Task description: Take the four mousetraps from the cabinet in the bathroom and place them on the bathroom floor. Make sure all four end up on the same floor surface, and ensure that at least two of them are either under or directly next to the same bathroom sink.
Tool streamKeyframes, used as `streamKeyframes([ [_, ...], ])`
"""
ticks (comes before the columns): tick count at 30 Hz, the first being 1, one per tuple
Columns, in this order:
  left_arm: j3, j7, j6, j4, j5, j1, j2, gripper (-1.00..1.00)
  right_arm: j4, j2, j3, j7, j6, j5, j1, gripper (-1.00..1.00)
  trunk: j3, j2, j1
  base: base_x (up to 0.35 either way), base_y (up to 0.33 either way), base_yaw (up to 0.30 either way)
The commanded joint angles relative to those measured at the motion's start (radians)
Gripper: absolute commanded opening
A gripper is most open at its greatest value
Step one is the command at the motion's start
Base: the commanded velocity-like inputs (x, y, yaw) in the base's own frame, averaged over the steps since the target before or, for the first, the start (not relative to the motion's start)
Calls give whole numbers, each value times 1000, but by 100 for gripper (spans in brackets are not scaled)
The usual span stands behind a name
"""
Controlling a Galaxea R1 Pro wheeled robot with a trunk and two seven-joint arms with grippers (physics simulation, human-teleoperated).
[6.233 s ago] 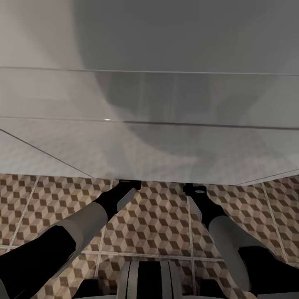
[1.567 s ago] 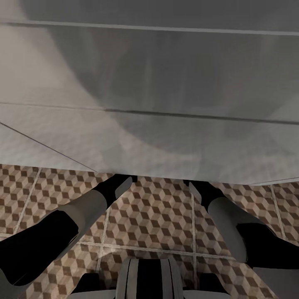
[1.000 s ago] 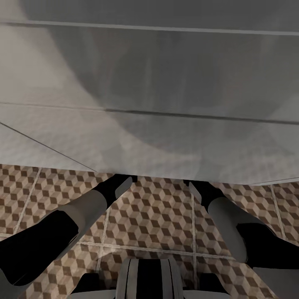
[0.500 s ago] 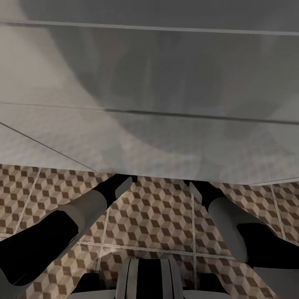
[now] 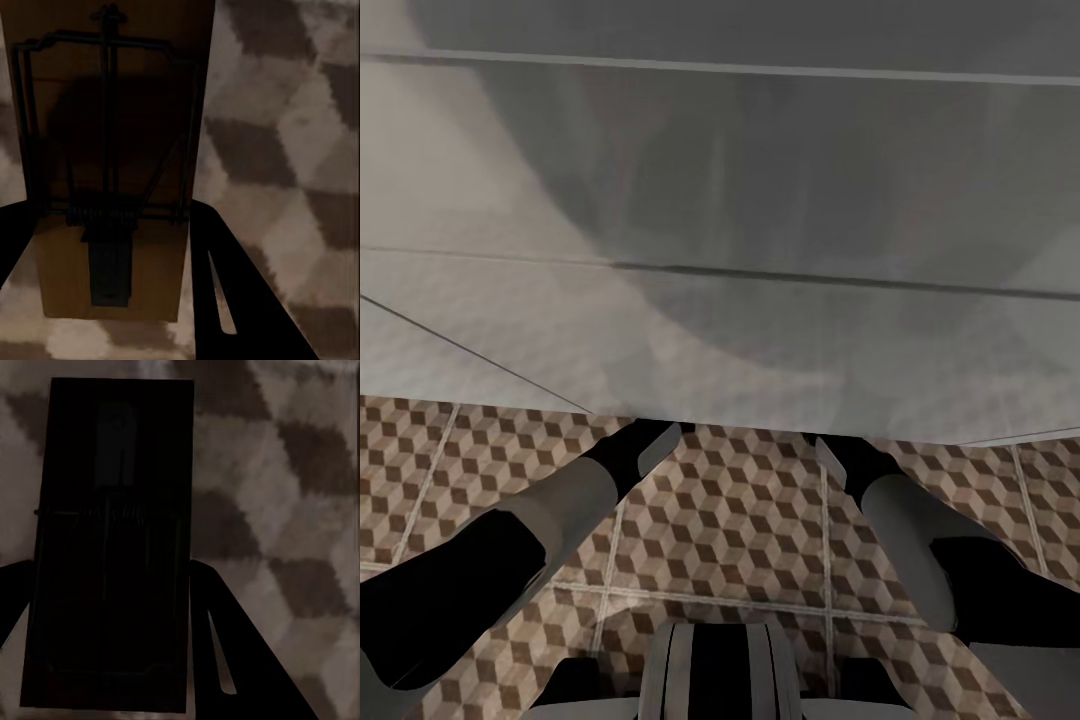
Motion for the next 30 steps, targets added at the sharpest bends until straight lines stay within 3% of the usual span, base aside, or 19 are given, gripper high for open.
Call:
streamKeyframes([
  [1,0,0,-4,-6,-3,0,0,-100,0,0,0,0,-6,-2,0,-100,0,0,0,0,0,0],
  [12,0,-1,-8,-58,32,7,0,-100,0,2,1,0,-13,-2,1,-100,0,0,0,0,0,0],
  [25,-1,0,-6,-53,66,7,-3,-100,8,4,1,0,-14,-5,1,-100,0,0,0,0,0,0],
  [26,0,-1,-5,-53,66,7,-3,-100,9,5,1,0,-14,-5,1,-100,0,0,0,0,0,0],
  [27,0,0,-5,-53,-1,2,-3,-100,9,5,0,0,-13,-5,1,-100,0,0,0,0,0,0],
  [30,0,0,-3,-53,-1,2,-4,-100,12,6,1,0,-12,-5,-1,-100,0,0,0,0,0,0],
])
